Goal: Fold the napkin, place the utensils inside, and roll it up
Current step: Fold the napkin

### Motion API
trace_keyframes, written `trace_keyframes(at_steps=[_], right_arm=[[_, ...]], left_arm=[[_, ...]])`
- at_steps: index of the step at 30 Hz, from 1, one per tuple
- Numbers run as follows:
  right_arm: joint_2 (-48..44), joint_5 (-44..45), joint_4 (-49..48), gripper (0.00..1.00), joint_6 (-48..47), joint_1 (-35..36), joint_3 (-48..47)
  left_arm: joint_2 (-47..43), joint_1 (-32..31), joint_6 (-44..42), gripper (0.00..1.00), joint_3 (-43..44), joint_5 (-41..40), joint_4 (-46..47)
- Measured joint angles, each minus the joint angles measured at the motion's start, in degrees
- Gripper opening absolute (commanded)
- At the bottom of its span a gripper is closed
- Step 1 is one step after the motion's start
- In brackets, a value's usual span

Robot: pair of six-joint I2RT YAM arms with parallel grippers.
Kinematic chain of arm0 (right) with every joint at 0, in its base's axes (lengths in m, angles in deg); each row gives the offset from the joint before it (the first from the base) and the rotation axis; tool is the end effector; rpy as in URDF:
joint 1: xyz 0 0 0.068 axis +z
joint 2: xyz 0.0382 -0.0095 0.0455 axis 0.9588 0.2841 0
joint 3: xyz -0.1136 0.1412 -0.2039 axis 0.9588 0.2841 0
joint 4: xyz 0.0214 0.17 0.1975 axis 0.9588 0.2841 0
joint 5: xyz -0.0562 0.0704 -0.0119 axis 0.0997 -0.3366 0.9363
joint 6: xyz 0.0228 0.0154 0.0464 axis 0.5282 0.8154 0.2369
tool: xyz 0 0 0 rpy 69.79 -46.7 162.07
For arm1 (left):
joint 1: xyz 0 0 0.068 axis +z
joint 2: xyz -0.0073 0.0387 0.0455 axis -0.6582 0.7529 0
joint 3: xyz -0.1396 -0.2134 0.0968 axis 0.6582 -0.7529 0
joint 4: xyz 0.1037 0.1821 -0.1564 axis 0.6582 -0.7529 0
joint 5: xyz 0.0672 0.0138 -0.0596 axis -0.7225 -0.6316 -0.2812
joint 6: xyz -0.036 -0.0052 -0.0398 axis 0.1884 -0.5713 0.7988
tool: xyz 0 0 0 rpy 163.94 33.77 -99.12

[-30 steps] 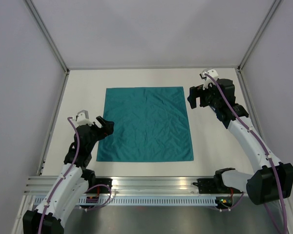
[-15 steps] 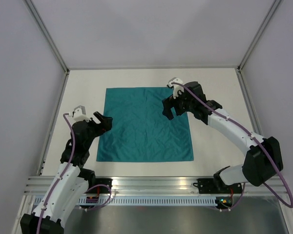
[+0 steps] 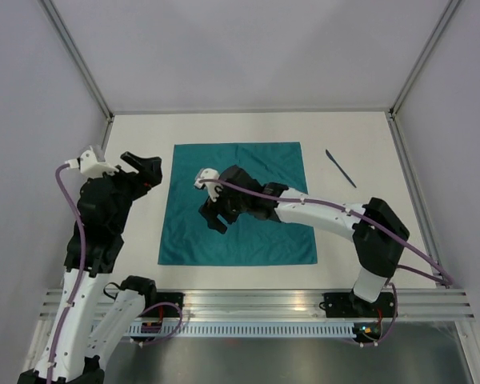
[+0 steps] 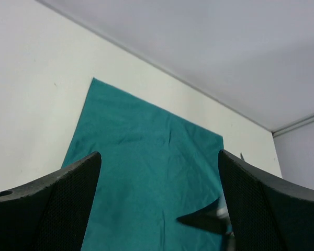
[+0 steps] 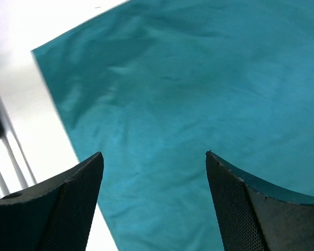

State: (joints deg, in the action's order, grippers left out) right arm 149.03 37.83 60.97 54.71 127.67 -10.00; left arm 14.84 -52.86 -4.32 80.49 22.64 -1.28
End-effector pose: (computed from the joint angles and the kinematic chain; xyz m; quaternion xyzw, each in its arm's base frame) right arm 0.2231 0.3194 0.2574 -0.4591 0.7808 0.2517 0.3409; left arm 0.1375 -0.0213 0.3682 -0.2162 0.7298 -0.1901 0.6201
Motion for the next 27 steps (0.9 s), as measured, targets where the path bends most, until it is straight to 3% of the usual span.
trace_keyframes(at_steps=[6,11,27], right_arm=[[8.3,2.1,-1.6,0.77,0.1,10.0,-6.5],[13.2,2.7,-2.5,0.70,0.2,16.3,-10.4],[22.6,4.6,-3.8,0.61,0.5,20.6,-17.2]], left_arm=[[3.3,0.0,-0.3,0.95,11.6,-2.2,-3.8],[5.2,0.0,-0.9,0.96,14.6,-3.6,-5.8],[7.2,0.0,-2.4,0.96,18.0,-7.0,-9.2]])
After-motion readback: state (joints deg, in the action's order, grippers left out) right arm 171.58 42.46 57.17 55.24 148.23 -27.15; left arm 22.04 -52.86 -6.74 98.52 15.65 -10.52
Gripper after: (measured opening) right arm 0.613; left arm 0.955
